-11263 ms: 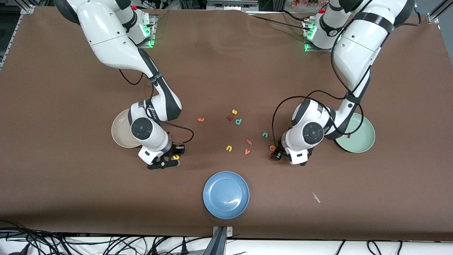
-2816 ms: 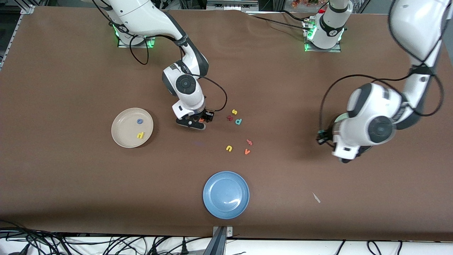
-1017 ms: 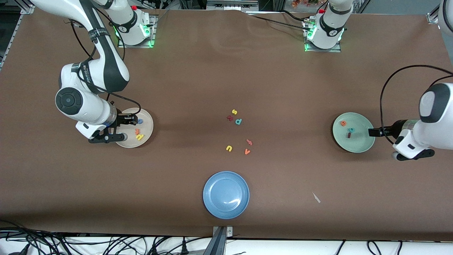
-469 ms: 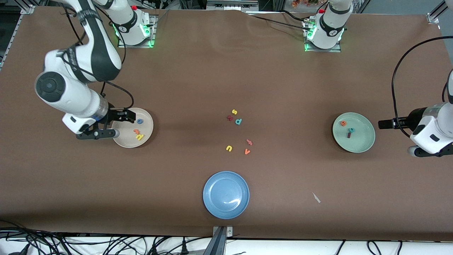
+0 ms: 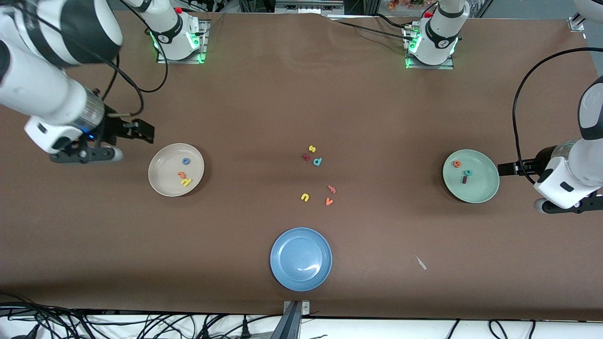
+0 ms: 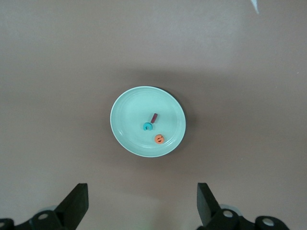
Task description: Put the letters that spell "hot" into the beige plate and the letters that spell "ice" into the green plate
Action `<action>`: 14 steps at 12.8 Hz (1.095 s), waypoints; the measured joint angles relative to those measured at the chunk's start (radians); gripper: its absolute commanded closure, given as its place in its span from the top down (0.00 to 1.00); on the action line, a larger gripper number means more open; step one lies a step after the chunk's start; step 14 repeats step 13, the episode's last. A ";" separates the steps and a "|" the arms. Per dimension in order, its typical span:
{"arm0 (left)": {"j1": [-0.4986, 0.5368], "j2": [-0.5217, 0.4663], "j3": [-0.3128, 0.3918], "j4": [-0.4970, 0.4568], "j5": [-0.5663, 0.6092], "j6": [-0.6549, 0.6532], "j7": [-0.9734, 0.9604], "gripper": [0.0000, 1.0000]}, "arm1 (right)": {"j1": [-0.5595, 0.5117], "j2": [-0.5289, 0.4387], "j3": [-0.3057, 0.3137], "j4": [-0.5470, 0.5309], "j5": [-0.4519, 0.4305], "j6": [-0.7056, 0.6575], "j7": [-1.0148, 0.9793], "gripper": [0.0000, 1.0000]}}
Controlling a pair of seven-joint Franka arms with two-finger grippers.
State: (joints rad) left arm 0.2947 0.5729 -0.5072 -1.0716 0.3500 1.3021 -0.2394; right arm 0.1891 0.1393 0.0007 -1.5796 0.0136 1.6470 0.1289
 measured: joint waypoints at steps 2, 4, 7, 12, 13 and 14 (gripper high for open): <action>-0.014 0.000 0.005 0.021 0.000 -0.008 0.000 1.00 | 0.000 -0.043 -0.003 0.004 0.000 -0.048 0.000 1.00; -0.015 0.000 0.013 0.028 0.000 -0.010 0.000 1.00 | 0.000 -0.051 -0.012 0.004 0.000 -0.063 0.001 1.00; -0.009 0.000 0.018 0.034 0.000 -0.009 0.001 0.99 | 0.000 -0.051 -0.015 0.005 0.000 -0.063 0.001 1.00; -0.020 -0.003 0.047 0.046 -0.062 -0.002 0.002 0.97 | 0.000 -0.050 -0.015 0.005 0.000 -0.063 0.001 1.00; -0.035 -0.010 0.091 0.053 -0.109 0.016 0.008 0.96 | 0.000 -0.049 -0.015 0.005 0.000 -0.063 0.001 1.00; -0.035 -0.010 0.091 0.053 -0.109 0.016 0.008 0.96 | 0.000 -0.049 -0.015 0.005 0.000 -0.063 0.001 1.00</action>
